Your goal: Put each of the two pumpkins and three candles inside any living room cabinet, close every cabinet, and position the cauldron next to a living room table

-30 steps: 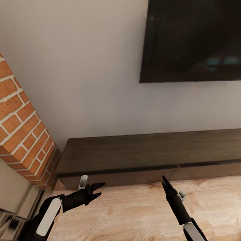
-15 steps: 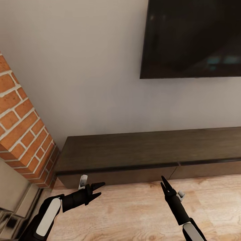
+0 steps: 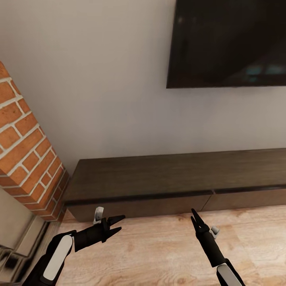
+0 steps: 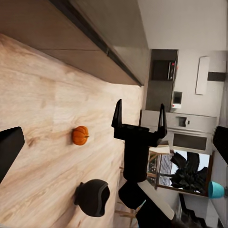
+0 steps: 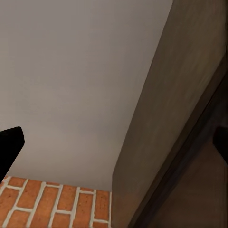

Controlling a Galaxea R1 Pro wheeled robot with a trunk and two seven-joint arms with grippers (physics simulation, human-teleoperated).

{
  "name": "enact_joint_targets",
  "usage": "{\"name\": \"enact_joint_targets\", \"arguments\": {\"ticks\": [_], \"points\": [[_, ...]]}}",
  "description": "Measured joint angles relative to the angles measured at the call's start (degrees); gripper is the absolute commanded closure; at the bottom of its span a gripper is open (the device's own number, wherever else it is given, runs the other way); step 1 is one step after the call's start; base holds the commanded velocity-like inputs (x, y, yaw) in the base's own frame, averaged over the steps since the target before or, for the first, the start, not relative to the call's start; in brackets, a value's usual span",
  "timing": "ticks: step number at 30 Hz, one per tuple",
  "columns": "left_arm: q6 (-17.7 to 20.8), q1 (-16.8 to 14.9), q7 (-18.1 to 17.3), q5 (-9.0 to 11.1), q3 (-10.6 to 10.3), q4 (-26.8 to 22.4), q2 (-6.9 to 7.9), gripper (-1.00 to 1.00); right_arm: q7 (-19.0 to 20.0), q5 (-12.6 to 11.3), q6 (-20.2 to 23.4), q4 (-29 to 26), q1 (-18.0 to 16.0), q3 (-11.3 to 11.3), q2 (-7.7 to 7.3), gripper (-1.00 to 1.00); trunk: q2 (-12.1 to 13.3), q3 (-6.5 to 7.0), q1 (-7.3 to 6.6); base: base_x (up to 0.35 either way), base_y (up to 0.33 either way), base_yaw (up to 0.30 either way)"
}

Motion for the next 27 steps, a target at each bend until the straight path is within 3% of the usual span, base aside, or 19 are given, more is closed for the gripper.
{"name": "enact_joint_targets", "arguments": {"ticks": [27], "points": [[0.0,0.08,-0.52,-0.03,-0.05,-0.08,-0.03,-1.0,0.46,-0.09,-0.21,0.01,0.0,-0.06,0.02,-1.0,-10.83,-4.85,5.93,0.0,0.0,0.0]]}}
